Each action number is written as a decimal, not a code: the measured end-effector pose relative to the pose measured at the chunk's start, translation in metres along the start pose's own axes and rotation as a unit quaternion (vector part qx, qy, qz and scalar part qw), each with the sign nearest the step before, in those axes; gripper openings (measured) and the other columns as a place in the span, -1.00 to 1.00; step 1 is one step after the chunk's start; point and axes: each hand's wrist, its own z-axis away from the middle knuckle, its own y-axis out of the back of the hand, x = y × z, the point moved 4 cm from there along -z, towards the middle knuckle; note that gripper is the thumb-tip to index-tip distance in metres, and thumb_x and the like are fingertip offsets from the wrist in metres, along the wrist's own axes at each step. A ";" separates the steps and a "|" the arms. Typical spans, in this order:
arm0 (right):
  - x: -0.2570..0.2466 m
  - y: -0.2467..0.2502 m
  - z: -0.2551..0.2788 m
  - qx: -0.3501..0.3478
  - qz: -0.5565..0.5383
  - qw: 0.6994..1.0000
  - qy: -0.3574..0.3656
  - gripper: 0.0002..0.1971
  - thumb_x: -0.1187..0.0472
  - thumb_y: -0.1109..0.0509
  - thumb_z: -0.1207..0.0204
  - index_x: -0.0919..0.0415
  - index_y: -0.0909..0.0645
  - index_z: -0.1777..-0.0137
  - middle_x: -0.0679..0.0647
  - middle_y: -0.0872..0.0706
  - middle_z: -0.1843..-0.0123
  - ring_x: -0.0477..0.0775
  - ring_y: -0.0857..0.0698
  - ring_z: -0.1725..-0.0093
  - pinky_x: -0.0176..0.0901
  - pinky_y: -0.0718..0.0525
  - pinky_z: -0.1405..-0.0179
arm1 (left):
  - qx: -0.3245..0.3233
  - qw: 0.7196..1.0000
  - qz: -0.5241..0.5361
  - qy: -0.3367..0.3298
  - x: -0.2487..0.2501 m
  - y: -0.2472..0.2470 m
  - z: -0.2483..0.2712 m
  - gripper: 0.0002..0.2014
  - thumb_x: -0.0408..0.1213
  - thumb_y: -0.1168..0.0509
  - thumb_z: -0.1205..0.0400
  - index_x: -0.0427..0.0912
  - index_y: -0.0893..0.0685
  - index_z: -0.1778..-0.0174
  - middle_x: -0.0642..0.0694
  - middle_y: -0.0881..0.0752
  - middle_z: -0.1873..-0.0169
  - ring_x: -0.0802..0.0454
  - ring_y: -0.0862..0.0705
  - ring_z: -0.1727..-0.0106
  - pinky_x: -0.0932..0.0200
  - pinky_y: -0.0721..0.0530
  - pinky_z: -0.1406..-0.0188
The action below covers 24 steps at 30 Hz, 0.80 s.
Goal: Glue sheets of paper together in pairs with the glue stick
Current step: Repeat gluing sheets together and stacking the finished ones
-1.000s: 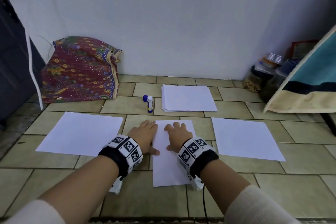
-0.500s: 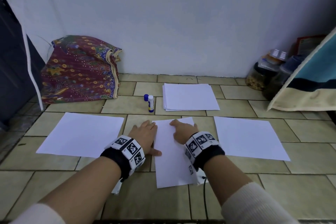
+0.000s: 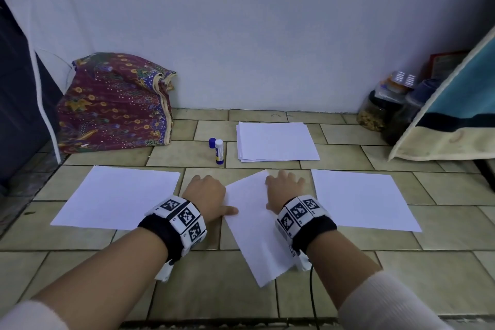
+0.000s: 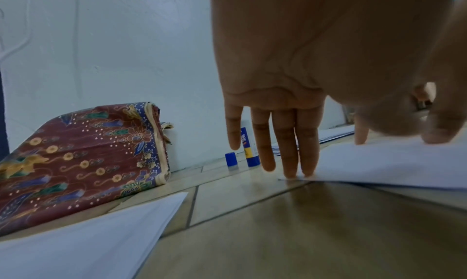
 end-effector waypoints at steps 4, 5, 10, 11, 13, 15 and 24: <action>-0.026 -0.006 0.008 0.008 -0.019 0.999 0.050 -0.60 0.28 -0.16 -0.59 0.14 -0.38 -0.43 0.14 -0.44 -0.36 0.18 -0.47 -0.34 0.17 -0.30 -0.35 | 0.015 0.999 0.045 -0.026 -0.003 -0.009 0.001 -0.30 0.18 -0.36 -0.53 -0.11 -0.37 -0.49 -0.07 -0.43 -0.42 -0.05 -0.35 -0.45 0.00 -0.38 -0.39; -0.031 -0.007 0.009 0.008 -0.019 0.998 0.060 -0.60 0.22 -0.18 -0.61 0.13 -0.37 -0.45 0.14 -0.42 -0.40 0.19 -0.43 -0.37 0.19 -0.28 -0.37 | 0.004 0.997 0.063 -0.035 -0.005 -0.014 0.001 -0.17 0.18 -0.39 -0.50 -0.13 -0.23 -0.58 -0.08 -0.30 -0.53 -0.06 -0.25 -0.53 -0.03 -0.35 -0.45; -0.057 -0.011 0.011 -0.018 -0.027 0.996 0.082 -0.47 -0.08 -0.18 -0.65 0.15 -0.27 -0.54 0.13 -0.31 -0.56 0.21 -0.30 -0.52 0.30 -0.18 -0.45 | -0.062 0.995 0.070 -0.024 -0.008 -0.032 0.004 0.12 0.31 -0.29 -0.51 -0.27 0.21 -0.68 -0.11 0.22 -0.69 -0.02 0.23 -0.69 -0.13 -0.04 -0.65; -0.061 -0.012 0.010 -0.018 -0.031 0.996 0.084 -0.47 -0.05 -0.19 -0.65 0.15 -0.26 -0.55 0.12 -0.30 -0.55 0.20 -0.30 -0.52 0.31 -0.17 -0.45 | -0.065 0.996 0.066 -0.014 -0.009 -0.034 0.002 0.15 0.35 -0.27 -0.49 -0.30 0.23 -0.67 -0.13 0.26 -0.68 -0.02 0.26 -0.69 -0.15 -0.02 -0.65; -0.069 -0.015 0.008 -0.016 -0.040 0.995 0.091 -0.47 0.05 -0.23 -0.64 0.14 -0.23 -0.56 0.08 -0.28 -0.56 0.17 -0.26 -0.55 0.35 -0.15 -0.45 | -0.069 0.996 0.060 0.009 -0.011 -0.039 0.000 0.22 0.43 -0.25 -0.44 -0.33 0.27 -0.66 -0.16 0.32 -0.67 -0.04 0.33 -0.68 -0.22 0.00 -0.64; -0.073 -0.016 0.005 -0.017 -0.044 0.994 0.096 -0.47 0.15 -0.24 -0.64 0.13 -0.21 -0.58 0.05 -0.24 -0.59 0.13 -0.20 -0.58 0.40 -0.14 -0.45 | -0.073 0.995 0.063 0.025 -0.013 -0.043 -0.002 0.26 0.47 -0.24 -0.40 -0.33 0.29 -0.65 -0.15 0.35 -0.66 -0.04 0.37 -0.67 -0.26 0.02 -0.64; -0.082 -0.001 0.000 -0.056 -0.081 0.986 0.136 -0.35 0.31 -0.24 -0.57 0.12 -0.11 -0.63 0.00 -0.31 -0.58 0.02 -0.34 -0.54 0.45 0.09 -0.54 | -0.071 0.996 0.042 0.027 -0.012 -0.041 -0.006 0.30 0.54 -0.21 -0.33 -0.34 0.23 -0.66 -0.17 0.21 -0.69 -0.05 0.30 -0.68 -0.28 0.06 -0.63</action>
